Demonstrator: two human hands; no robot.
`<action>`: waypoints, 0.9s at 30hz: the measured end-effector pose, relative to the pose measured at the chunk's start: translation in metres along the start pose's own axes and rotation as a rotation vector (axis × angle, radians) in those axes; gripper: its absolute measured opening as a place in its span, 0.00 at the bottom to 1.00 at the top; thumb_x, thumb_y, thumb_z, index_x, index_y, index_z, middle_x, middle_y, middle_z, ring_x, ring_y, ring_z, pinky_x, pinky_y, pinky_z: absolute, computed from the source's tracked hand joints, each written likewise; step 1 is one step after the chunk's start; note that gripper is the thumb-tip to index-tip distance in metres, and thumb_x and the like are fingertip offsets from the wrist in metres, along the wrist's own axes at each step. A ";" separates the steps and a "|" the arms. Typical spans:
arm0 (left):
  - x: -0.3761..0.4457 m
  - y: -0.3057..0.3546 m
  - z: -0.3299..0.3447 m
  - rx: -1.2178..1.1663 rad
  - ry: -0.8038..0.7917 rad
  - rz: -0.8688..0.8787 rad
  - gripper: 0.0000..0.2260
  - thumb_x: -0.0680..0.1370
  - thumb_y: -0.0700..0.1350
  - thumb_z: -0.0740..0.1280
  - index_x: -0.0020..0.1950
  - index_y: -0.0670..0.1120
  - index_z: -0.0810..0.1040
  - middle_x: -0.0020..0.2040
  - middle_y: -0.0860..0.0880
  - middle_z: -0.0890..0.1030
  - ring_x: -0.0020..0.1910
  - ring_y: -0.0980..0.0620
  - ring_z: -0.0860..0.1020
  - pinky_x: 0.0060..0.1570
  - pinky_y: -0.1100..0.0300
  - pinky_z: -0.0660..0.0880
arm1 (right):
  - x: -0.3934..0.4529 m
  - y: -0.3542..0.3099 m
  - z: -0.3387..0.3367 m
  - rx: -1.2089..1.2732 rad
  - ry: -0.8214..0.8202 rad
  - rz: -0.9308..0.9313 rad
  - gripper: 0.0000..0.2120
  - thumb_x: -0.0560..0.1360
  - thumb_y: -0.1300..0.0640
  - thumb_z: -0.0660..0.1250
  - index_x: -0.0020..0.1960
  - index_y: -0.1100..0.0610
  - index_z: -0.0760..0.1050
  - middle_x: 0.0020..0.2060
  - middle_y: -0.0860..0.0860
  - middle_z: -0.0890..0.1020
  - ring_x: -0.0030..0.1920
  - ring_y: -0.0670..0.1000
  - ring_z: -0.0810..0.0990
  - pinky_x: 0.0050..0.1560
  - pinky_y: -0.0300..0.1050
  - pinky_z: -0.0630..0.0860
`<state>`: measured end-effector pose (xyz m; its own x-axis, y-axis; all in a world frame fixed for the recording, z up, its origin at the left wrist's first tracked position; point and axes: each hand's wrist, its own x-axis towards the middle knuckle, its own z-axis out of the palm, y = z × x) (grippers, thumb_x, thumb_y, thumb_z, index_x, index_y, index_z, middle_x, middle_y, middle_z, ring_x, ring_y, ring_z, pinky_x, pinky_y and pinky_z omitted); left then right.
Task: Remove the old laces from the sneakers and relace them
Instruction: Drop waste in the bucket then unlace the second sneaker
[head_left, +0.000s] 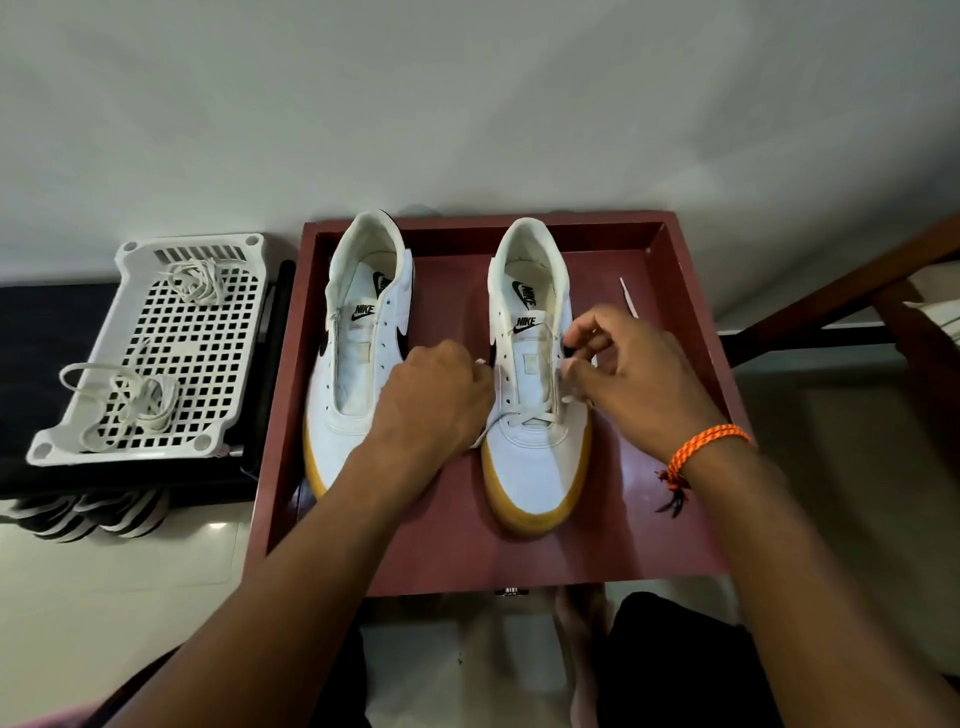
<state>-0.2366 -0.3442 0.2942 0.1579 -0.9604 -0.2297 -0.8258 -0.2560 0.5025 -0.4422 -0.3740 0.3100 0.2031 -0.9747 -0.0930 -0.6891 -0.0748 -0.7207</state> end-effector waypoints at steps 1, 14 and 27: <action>0.000 0.000 -0.001 0.038 0.030 0.009 0.21 0.86 0.51 0.61 0.35 0.45 0.65 0.35 0.45 0.71 0.38 0.39 0.73 0.42 0.51 0.68 | -0.001 0.000 0.001 -0.053 -0.023 -0.022 0.12 0.75 0.56 0.75 0.53 0.45 0.76 0.45 0.45 0.81 0.40 0.47 0.82 0.45 0.51 0.81; -0.010 0.018 -0.001 -0.155 -0.173 0.305 0.07 0.84 0.49 0.66 0.53 0.56 0.84 0.25 0.51 0.81 0.24 0.58 0.80 0.38 0.57 0.78 | -0.008 -0.003 0.002 -0.014 -0.253 -0.071 0.56 0.64 0.50 0.87 0.82 0.35 0.57 0.70 0.39 0.69 0.69 0.42 0.68 0.63 0.37 0.68; -0.009 0.024 -0.004 -0.353 -0.291 0.205 0.07 0.82 0.38 0.66 0.47 0.46 0.82 0.25 0.51 0.81 0.24 0.48 0.83 0.37 0.48 0.85 | -0.007 -0.002 0.004 -0.069 -0.205 -0.082 0.56 0.62 0.50 0.88 0.80 0.34 0.58 0.67 0.40 0.72 0.69 0.47 0.73 0.65 0.48 0.76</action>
<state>-0.2561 -0.3423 0.3118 -0.1874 -0.9371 -0.2944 -0.5827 -0.1352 0.8014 -0.4394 -0.3660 0.3091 0.3924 -0.9022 -0.1790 -0.7089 -0.1727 -0.6838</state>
